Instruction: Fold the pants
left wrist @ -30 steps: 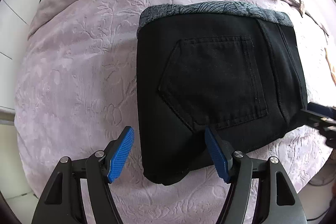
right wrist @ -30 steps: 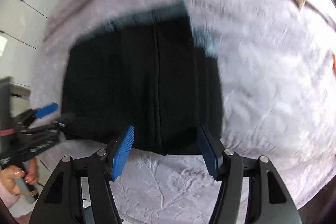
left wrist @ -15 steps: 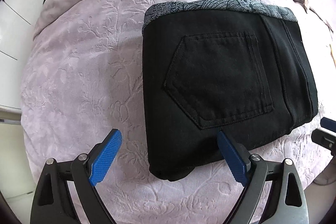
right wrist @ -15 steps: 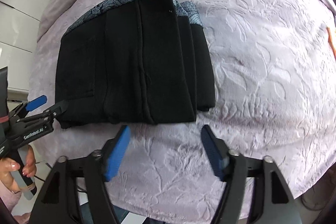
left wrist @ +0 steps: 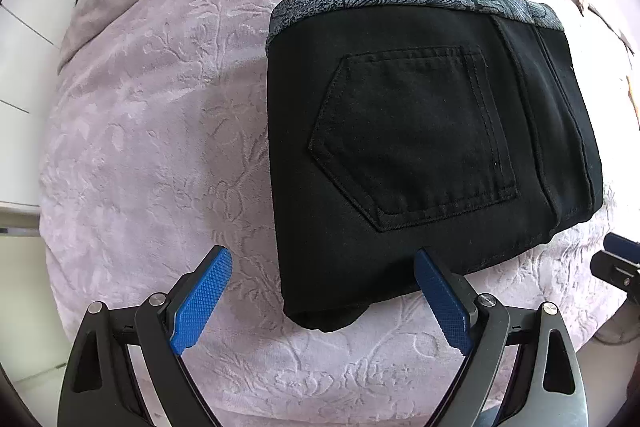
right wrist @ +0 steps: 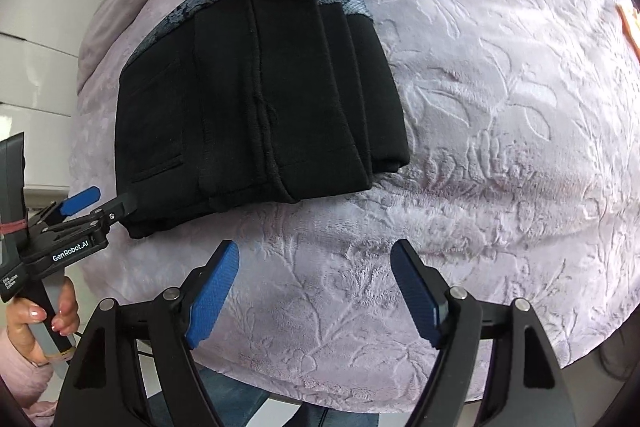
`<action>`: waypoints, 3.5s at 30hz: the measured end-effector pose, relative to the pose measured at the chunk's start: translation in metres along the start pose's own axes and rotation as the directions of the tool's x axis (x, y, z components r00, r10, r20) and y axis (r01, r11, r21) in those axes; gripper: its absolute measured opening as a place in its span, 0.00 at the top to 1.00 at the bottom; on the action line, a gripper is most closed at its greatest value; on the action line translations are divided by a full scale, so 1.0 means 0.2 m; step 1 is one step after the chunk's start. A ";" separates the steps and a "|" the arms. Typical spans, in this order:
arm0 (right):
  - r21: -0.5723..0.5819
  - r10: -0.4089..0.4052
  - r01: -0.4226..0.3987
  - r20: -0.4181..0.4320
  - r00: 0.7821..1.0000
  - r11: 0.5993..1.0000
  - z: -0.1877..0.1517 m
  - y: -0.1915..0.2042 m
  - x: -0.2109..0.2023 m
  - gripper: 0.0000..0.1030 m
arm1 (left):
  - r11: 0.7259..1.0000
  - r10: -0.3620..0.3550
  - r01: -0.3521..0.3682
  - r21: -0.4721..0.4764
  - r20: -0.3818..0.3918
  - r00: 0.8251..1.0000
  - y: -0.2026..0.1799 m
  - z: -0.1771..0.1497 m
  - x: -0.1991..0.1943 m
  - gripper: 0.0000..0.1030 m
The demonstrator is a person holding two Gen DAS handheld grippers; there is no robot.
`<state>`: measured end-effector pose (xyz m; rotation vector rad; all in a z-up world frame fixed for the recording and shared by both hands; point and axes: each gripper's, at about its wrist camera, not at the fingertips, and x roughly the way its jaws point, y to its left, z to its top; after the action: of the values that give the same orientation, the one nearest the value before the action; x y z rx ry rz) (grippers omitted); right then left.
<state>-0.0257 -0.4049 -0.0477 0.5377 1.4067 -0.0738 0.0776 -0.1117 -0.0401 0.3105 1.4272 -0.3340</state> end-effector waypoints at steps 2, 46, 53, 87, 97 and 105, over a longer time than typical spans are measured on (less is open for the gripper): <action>0.001 0.003 -0.003 -0.003 1.000 1.000 0.00 -0.01 0.00 0.21 | 1.000 -0.004 0.004 -0.015 -0.003 1.000 0.01 0.00 0.01 0.00; 0.028 0.271 -0.270 -0.021 0.962 0.962 0.42 -0.34 0.10 0.21 | 0.986 -0.149 0.152 -0.064 0.041 0.988 0.23 0.49 0.14 0.00; 0.033 0.347 -0.346 -0.042 0.937 0.938 0.46 -0.37 0.15 0.21 | 0.972 -0.228 0.230 -0.038 0.050 0.972 0.24 0.56 0.23 0.00; 0.045 0.604 -0.602 -0.055 0.795 0.797 0.41 -0.23 0.05 0.55 | 0.919 -0.393 0.394 0.015 0.104 0.914 0.10 0.46 0.02 0.40; 0.066 0.630 -0.627 -0.082 0.772 0.777 0.14 -0.14 -0.07 0.55 | 0.929 -0.368 0.369 0.000 0.073 0.927 0.17 0.17 -0.09 0.40; 0.079 0.504 -0.498 -0.122 0.855 0.864 0.01 -0.16 0.10 0.55 | 0.977 -0.214 0.214 0.007 0.052 0.976 0.21 0.07 0.11 0.34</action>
<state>-0.0322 -0.4274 -0.0768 0.9495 1.3601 0.3617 0.1100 -0.0792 -0.0606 0.1476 1.4110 -0.5149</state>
